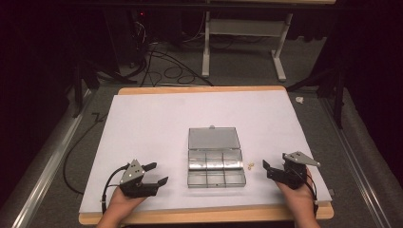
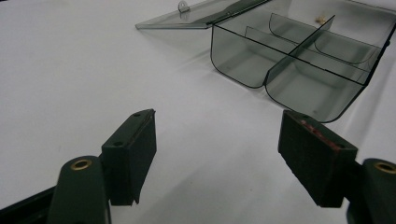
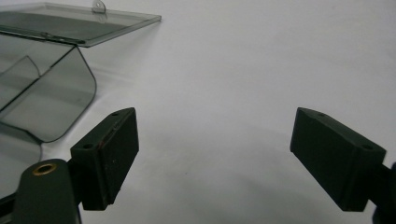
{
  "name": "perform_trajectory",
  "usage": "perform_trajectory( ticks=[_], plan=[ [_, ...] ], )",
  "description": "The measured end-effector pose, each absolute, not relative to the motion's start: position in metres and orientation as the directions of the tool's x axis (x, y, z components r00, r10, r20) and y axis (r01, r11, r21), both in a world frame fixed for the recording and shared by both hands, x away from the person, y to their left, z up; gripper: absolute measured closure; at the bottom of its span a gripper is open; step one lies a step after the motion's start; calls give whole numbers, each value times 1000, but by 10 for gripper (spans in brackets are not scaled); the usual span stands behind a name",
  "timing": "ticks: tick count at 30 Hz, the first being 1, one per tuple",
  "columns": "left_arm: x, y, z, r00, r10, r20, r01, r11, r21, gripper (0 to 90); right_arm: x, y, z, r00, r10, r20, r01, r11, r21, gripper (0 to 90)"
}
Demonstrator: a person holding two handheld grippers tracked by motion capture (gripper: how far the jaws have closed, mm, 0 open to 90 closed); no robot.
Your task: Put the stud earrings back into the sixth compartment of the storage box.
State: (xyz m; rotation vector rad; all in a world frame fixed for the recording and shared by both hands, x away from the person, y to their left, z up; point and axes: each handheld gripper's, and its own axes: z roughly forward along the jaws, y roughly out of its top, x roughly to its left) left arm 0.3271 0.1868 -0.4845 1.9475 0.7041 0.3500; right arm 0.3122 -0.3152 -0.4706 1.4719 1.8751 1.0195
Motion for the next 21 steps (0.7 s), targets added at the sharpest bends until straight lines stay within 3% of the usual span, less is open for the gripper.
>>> perform_trajectory(
  ticks=[12, 21],
  plan=[
    [326, 185, -485, 795, 606, -39, 313, -354, 881, 282, 308, -317, -459, -241, 969, 56, 514, 79, 854, 156],
    [326, 184, -485, 798, 601, -32, 310, -365, 878, 282, 311, -312, -462, -263, 963, 55, 555, 104, 825, 178]
  ],
)
